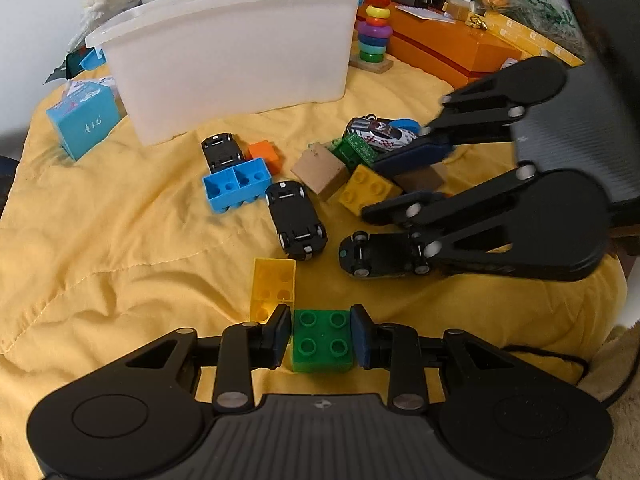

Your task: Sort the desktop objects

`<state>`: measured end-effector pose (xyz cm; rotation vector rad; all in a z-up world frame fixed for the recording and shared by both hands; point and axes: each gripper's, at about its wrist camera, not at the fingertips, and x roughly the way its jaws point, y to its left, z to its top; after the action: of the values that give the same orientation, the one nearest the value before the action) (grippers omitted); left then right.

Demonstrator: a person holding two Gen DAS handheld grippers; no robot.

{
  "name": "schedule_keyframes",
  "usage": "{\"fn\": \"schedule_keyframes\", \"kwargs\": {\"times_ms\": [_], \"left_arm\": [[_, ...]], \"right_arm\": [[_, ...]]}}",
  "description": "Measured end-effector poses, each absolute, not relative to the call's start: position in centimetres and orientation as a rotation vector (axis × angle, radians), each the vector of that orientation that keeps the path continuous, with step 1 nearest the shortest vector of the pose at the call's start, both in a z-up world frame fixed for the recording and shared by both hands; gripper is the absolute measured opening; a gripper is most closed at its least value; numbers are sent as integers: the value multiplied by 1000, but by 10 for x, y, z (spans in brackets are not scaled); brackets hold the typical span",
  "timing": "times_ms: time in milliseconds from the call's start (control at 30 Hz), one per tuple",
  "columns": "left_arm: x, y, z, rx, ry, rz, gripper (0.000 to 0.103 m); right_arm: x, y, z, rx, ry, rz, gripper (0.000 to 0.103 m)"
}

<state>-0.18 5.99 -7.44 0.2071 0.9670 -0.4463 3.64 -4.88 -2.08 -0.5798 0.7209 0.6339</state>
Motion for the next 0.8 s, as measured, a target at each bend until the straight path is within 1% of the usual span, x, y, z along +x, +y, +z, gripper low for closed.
{"fn": "schedule_keyframes", "kwargs": {"times_ms": [100, 167, 267, 433, 467, 533, 567, 600, 700, 800], "left_arm": [[-5, 57, -74, 215, 959, -442, 39], [-6, 56, -75, 218, 956, -440, 43], [-10, 57, -74, 215, 957, -437, 45], [-15, 58, -76, 197, 957, -427, 48], [-16, 58, -76, 196, 956, -424, 48], [-17, 58, -77, 196, 954, -425, 48], [-17, 58, -76, 195, 953, -425, 48], [-17, 58, -76, 196, 951, -424, 48], [-18, 57, -76, 203, 947, -423, 48], [-18, 57, -75, 196, 945, -417, 48]], "right_arm": [[30, -65, -8, -503, 723, 623, 15], [25, -79, -1, -452, 733, 607, 15], [17, -102, 2, -375, 764, 570, 15], [9, -130, -8, -284, 838, 531, 15], [8, -130, -9, -285, 847, 527, 16], [10, -128, -6, -264, 834, 547, 23], [11, -124, -3, -259, 815, 569, 33], [13, -117, 0, -263, 788, 595, 38], [18, -90, 4, -314, 726, 671, 39], [27, -58, -4, -425, 693, 723, 38]]}}
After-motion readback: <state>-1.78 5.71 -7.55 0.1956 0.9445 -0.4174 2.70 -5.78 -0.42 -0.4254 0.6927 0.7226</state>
